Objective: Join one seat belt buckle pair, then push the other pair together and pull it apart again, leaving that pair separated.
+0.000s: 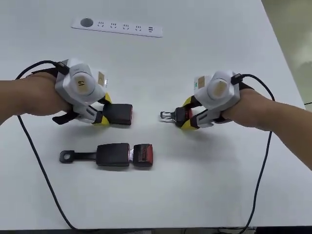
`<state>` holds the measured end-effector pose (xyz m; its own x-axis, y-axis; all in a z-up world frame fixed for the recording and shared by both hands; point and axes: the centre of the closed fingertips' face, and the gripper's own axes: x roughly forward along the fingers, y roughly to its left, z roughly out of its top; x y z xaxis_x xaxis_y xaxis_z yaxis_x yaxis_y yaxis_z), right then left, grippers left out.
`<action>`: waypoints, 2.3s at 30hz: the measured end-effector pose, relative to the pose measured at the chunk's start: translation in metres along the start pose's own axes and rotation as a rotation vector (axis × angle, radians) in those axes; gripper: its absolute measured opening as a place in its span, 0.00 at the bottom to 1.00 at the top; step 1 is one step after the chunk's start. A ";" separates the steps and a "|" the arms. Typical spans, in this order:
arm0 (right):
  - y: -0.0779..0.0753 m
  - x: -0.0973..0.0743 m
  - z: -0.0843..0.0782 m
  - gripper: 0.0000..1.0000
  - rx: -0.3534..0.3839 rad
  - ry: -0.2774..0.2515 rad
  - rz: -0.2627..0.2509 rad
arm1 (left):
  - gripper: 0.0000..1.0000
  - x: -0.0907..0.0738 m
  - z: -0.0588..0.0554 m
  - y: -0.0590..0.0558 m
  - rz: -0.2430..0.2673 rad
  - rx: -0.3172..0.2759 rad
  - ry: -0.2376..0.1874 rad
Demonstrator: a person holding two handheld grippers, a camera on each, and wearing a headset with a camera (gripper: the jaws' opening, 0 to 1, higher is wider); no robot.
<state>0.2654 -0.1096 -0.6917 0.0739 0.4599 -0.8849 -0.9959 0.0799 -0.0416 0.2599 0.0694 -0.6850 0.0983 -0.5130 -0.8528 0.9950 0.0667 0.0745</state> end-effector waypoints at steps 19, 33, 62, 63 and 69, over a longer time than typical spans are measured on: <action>0.005 0.009 0.022 0.32 0.002 -0.016 -0.015 | 0.32 0.002 -0.003 0.001 0.000 -0.020 0.000; 0.012 0.031 0.062 0.32 -0.011 -0.064 -0.022 | 0.32 0.002 -0.002 0.000 0.002 -0.021 0.005; 0.016 0.039 0.086 0.30 -0.033 -0.087 -0.018 | 0.30 0.003 -0.002 0.001 -0.004 -0.018 0.013; 0.016 0.040 0.087 0.30 -0.029 -0.090 -0.016 | 0.30 0.003 -0.002 0.001 -0.005 -0.017 0.013; 0.015 0.040 0.088 0.30 -0.035 -0.088 -0.022 | 0.30 0.003 -0.002 0.000 0.001 -0.024 0.003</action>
<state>0.2578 -0.0125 -0.6867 0.0982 0.5346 -0.8394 -0.9951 0.0605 -0.0779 0.2606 0.0698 -0.6882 0.0987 -0.5107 -0.8540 0.9942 0.0874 0.0627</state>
